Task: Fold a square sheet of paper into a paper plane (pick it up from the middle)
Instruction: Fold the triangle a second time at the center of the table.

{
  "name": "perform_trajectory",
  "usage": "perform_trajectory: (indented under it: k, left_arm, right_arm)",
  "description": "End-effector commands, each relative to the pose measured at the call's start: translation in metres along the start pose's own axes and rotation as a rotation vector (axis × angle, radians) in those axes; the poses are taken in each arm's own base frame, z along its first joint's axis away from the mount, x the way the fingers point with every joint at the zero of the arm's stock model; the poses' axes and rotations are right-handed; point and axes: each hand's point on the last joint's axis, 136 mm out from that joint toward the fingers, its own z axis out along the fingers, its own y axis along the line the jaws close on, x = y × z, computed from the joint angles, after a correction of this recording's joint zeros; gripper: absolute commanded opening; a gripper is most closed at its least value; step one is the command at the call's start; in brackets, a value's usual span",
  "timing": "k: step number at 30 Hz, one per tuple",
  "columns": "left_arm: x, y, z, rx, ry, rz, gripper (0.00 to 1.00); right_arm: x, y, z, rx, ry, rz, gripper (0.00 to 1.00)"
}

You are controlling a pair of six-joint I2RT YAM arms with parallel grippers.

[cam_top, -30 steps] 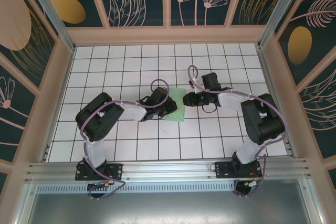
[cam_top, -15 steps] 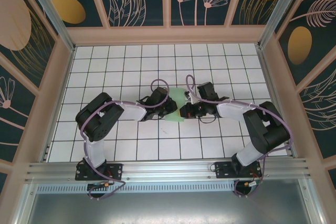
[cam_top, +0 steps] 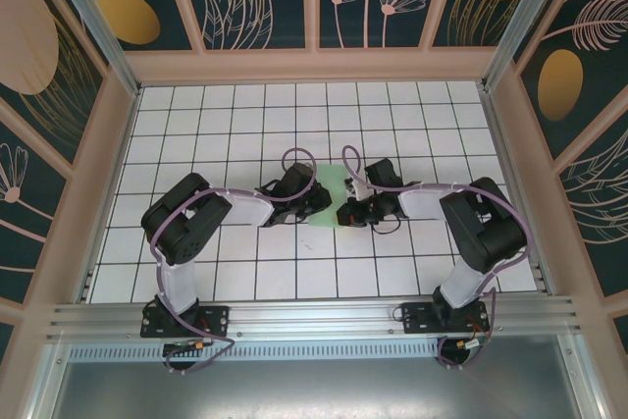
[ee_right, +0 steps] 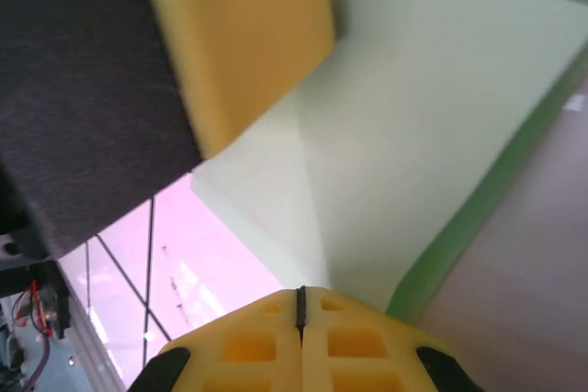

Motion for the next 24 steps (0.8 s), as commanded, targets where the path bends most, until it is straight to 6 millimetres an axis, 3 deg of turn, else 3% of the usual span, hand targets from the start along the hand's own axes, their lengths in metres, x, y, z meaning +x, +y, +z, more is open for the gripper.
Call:
perform_trajectory:
  k: [1, 7, 17, 24]
  left_arm:
    - [0.006, 0.011, 0.003, -0.035, 0.03, 0.012, 0.16]
    - [0.004, 0.009, 0.003, -0.041, 0.028, 0.029, 0.16]
    - [-0.01, -0.001, -0.002, -0.032, -0.001, 0.061, 0.19]
    - [-0.012, -0.049, -0.019, 0.139, 0.026, 0.076, 0.23]
  right_arm:
    - [0.011, -0.025, 0.004, 0.074, 0.027, 0.036, 0.07]
    - [0.025, -0.045, 0.004, 0.138, 0.048, 0.106, 0.06]
    - [0.041, -0.053, 0.003, 0.159, 0.072, 0.135, 0.05]
    - [0.033, -0.05, 0.002, 0.138, 0.049, 0.14, 0.05]
